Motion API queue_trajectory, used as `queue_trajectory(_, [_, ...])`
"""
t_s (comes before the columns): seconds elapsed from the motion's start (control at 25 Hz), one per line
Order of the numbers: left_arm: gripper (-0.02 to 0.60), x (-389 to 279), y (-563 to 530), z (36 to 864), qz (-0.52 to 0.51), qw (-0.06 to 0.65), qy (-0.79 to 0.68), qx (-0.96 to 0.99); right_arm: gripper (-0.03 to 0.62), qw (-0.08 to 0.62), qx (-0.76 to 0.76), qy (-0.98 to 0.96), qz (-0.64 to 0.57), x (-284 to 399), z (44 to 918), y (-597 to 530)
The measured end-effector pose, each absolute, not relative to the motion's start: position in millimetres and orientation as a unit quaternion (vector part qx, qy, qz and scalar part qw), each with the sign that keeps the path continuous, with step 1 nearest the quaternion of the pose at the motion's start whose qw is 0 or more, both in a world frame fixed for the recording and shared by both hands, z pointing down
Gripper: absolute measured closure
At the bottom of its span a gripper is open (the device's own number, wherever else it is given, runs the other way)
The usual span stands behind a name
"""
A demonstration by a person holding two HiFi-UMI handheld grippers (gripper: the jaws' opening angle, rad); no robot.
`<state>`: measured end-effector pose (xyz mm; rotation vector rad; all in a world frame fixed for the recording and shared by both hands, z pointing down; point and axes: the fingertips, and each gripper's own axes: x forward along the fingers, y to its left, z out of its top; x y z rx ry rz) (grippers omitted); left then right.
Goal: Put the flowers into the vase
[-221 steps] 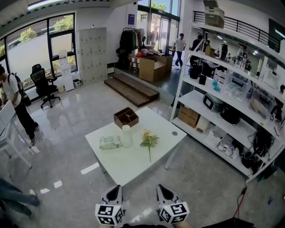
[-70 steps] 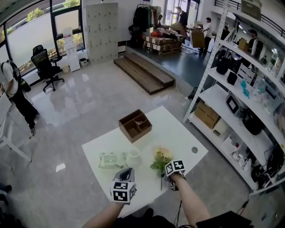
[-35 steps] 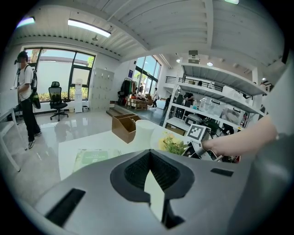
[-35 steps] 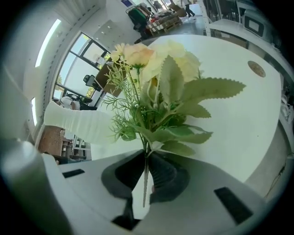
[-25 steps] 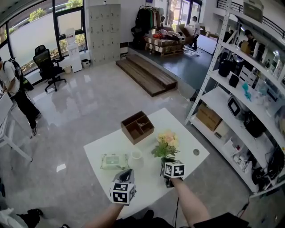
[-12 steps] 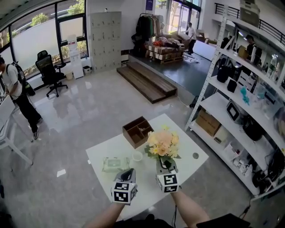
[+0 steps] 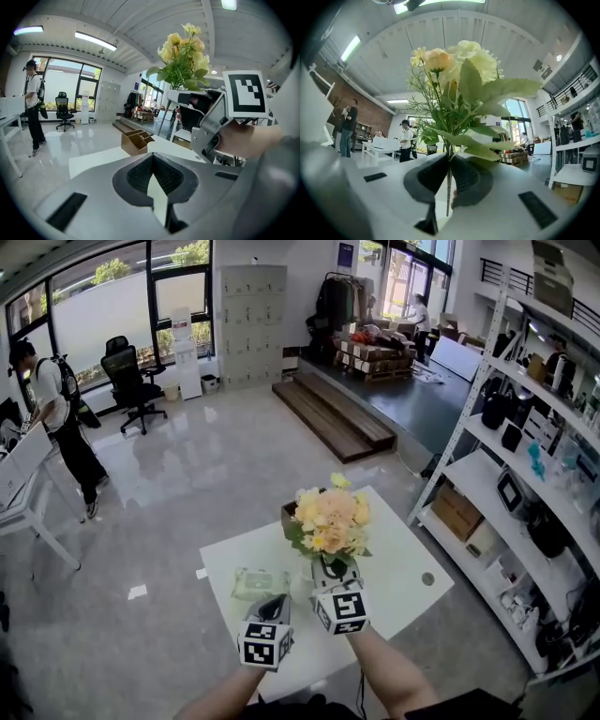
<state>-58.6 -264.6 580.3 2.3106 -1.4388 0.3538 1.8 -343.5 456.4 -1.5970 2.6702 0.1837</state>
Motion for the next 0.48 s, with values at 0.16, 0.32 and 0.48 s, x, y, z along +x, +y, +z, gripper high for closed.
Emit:
queue_trajectory(0.16, [0.578, -69, -261, 581, 0.127, 0.2, -0.522, 0.819, 0.566, -0.012, -0.505, 0.861, 0.052, -15, 480, -350])
queue_trajectory(0.32, [0.578, -80, -257, 590, 0.136, 0.207, -0.529, 0.812, 0.566, -0.046, -0.514, 0.856, 0.031, -14, 521, -355])
queue_trajectory(0.48, [0.578, -87, -255, 596, 0.14, 0.212, -0.533, 0.807, 0.566, -0.069, -0.522, 0.85, 0.011, -9, 550, -359])
